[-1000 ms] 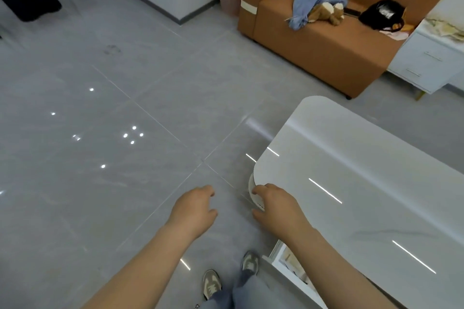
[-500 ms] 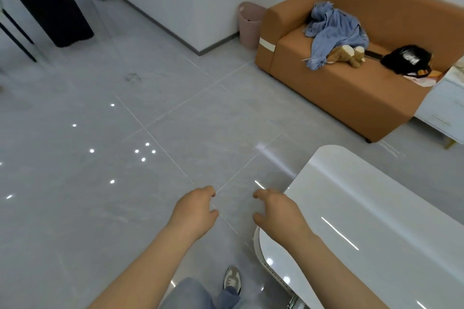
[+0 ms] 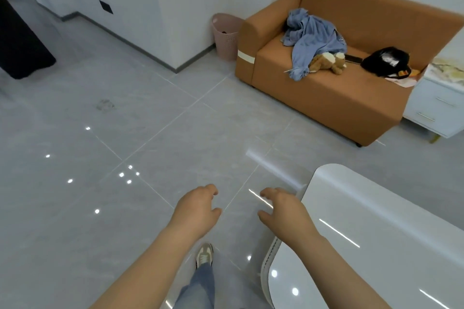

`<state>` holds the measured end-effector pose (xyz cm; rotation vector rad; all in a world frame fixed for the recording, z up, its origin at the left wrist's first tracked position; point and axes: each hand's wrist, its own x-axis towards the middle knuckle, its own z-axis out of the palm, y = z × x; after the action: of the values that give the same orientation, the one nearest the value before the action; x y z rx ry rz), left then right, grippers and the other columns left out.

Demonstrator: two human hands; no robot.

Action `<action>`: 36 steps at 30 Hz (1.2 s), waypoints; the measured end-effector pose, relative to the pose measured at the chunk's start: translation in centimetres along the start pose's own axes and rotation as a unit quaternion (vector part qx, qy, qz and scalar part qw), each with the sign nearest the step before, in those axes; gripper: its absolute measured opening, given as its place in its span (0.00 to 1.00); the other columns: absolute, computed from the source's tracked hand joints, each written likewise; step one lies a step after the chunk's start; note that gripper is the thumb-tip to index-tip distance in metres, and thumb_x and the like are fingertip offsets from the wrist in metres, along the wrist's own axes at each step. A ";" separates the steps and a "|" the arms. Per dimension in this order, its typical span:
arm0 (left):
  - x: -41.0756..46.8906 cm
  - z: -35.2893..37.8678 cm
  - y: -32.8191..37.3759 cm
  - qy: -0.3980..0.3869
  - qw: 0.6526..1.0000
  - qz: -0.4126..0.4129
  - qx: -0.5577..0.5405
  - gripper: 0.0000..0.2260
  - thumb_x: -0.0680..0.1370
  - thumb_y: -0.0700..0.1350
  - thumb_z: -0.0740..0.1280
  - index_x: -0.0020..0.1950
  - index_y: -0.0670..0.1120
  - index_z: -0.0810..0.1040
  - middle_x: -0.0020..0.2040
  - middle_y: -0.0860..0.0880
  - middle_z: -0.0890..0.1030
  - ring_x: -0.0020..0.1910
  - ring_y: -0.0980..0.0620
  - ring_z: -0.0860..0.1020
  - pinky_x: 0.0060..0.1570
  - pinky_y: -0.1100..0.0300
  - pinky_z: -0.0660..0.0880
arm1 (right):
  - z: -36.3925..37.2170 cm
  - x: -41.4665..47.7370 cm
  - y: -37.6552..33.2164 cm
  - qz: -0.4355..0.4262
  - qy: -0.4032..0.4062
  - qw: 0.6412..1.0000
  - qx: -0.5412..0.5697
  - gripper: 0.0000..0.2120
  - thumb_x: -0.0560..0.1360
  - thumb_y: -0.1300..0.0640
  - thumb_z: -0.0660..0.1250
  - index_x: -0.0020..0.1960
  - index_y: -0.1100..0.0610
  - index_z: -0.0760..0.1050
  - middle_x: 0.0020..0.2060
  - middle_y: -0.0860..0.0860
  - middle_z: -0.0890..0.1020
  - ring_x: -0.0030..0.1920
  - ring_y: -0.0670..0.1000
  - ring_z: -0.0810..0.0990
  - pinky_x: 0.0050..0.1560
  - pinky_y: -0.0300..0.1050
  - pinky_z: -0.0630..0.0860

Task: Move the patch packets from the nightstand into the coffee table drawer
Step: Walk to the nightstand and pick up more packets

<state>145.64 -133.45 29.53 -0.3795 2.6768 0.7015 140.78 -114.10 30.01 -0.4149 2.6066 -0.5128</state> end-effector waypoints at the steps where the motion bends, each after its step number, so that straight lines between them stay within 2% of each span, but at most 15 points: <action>1: 1.4 -1.0 -0.1 -0.001 1.000 0.007 0.005 0.20 0.77 0.49 0.65 0.68 0.48 0.69 0.64 0.50 0.75 0.61 0.52 0.74 0.59 0.61 0.70 | -0.6 1.1 -0.4 0.012 0.008 1.000 0.008 0.21 0.76 0.53 0.64 0.69 0.51 0.69 0.62 0.49 0.75 0.58 0.50 0.77 0.54 0.41 0.73; 9: 11.5 -6.9 0.8 -0.031 0.995 0.084 0.045 0.20 0.77 0.50 0.64 0.68 0.49 0.68 0.64 0.51 0.75 0.62 0.51 0.74 0.59 0.61 0.70 | -4.2 7.7 -2.0 0.100 0.063 0.991 0.062 0.22 0.76 0.52 0.65 0.69 0.51 0.69 0.63 0.49 0.75 0.60 0.49 0.76 0.57 0.40 0.72; 16: 19.1 -8.5 4.6 -0.065 0.987 0.138 0.054 0.20 0.78 0.50 0.64 0.69 0.49 0.68 0.65 0.51 0.74 0.62 0.52 0.73 0.58 0.63 0.68 | -7.7 12.6 0.7 0.165 0.089 0.979 0.082 0.22 0.75 0.53 0.65 0.69 0.51 0.69 0.64 0.49 0.75 0.61 0.49 0.75 0.57 0.40 0.71; 27: 32.3 -9.2 16.6 -0.065 0.979 0.175 0.084 0.20 0.77 0.50 0.65 0.69 0.48 0.68 0.65 0.51 0.74 0.62 0.52 0.74 0.58 0.63 0.68 | -16.5 21.7 9.4 0.197 0.119 0.968 0.104 0.23 0.76 0.51 0.65 0.70 0.51 0.68 0.64 0.48 0.74 0.63 0.48 0.74 0.59 0.41 0.71; 36: 41.0 -9.2 25.6 -0.083 0.970 0.212 0.083 0.20 0.77 0.49 0.65 0.68 0.48 0.69 0.65 0.50 0.75 0.63 0.51 0.73 0.59 0.62 0.69 | -23.0 27.0 16.3 0.234 0.137 0.955 0.120 0.23 0.76 0.51 0.66 0.70 0.51 0.68 0.65 0.48 0.74 0.63 0.47 0.74 0.60 0.38 0.69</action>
<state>97.57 -123.48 31.66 0.2930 2.6497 0.5841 103.40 -103.05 32.33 0.3735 2.7233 -0.7447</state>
